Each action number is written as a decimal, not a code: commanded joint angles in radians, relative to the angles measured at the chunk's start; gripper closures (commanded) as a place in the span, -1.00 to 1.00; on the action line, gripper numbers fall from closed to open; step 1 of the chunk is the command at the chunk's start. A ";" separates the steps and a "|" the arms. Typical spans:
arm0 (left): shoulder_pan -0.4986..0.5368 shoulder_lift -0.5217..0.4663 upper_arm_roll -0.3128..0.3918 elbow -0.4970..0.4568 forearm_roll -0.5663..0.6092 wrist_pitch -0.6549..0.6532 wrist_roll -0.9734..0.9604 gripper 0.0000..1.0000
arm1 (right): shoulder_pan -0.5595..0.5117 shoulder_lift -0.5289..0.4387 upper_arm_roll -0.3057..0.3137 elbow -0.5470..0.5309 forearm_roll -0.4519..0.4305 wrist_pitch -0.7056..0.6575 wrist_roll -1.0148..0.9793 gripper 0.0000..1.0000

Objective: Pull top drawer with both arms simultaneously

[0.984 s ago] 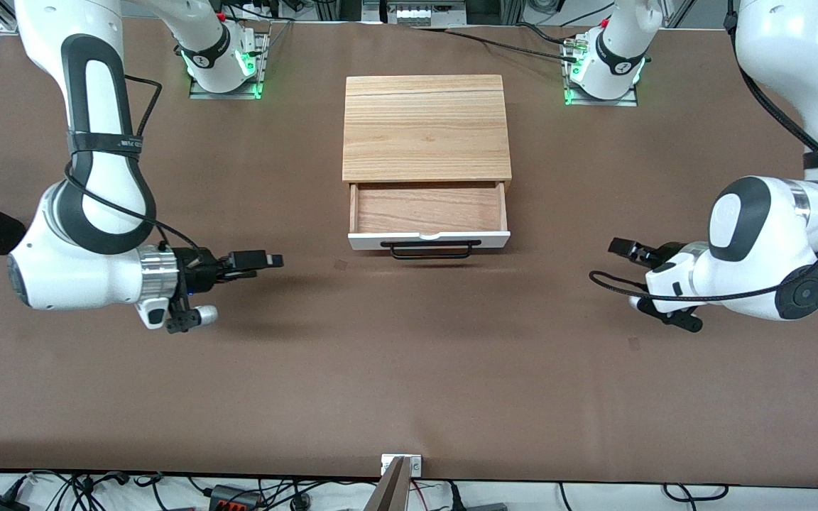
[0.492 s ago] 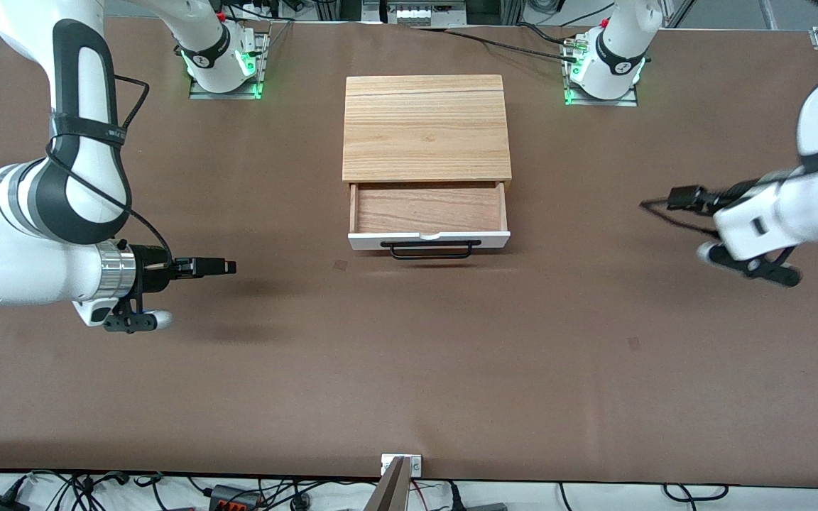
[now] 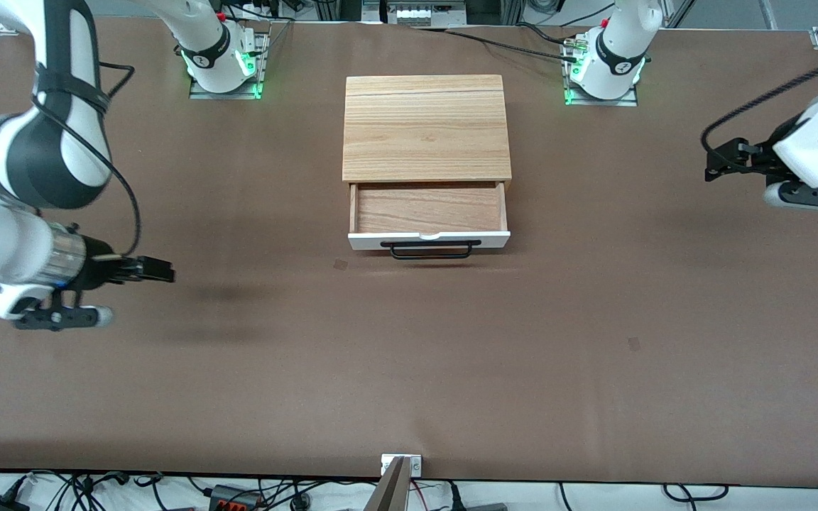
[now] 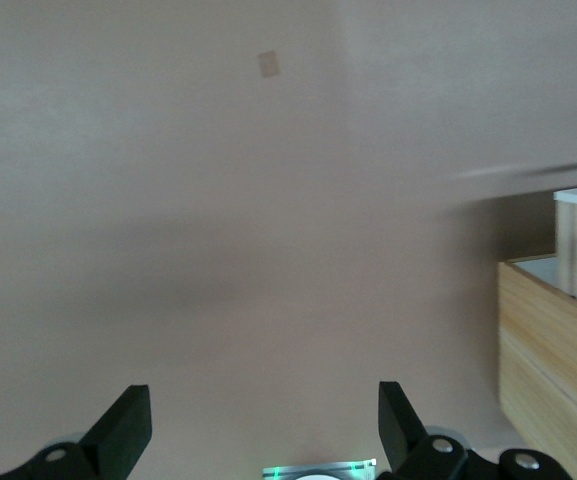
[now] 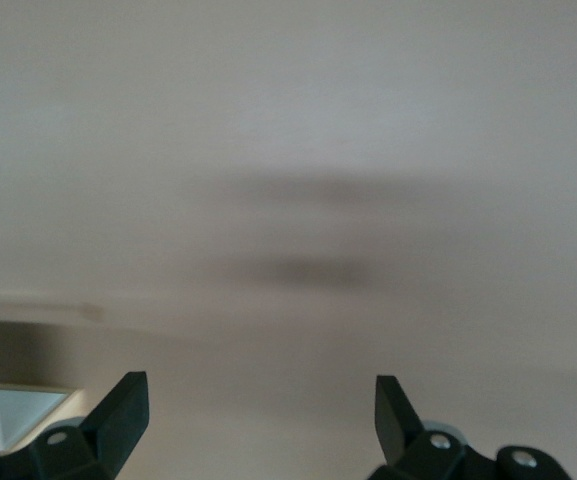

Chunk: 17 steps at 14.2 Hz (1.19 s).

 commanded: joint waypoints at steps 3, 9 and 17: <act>-0.047 -0.058 0.060 -0.052 0.006 0.100 -0.096 -1.00 | -0.231 -0.165 0.201 -0.053 -0.164 -0.012 0.026 -1.00; -0.051 -0.150 0.068 -0.169 -0.039 0.148 -0.098 -1.00 | -0.355 -0.260 0.299 -0.064 -0.215 -0.128 0.030 -1.00; -0.063 -0.114 0.062 -0.117 -0.039 0.094 -0.085 -1.00 | -0.354 -0.464 0.301 -0.418 -0.221 0.051 0.032 -1.00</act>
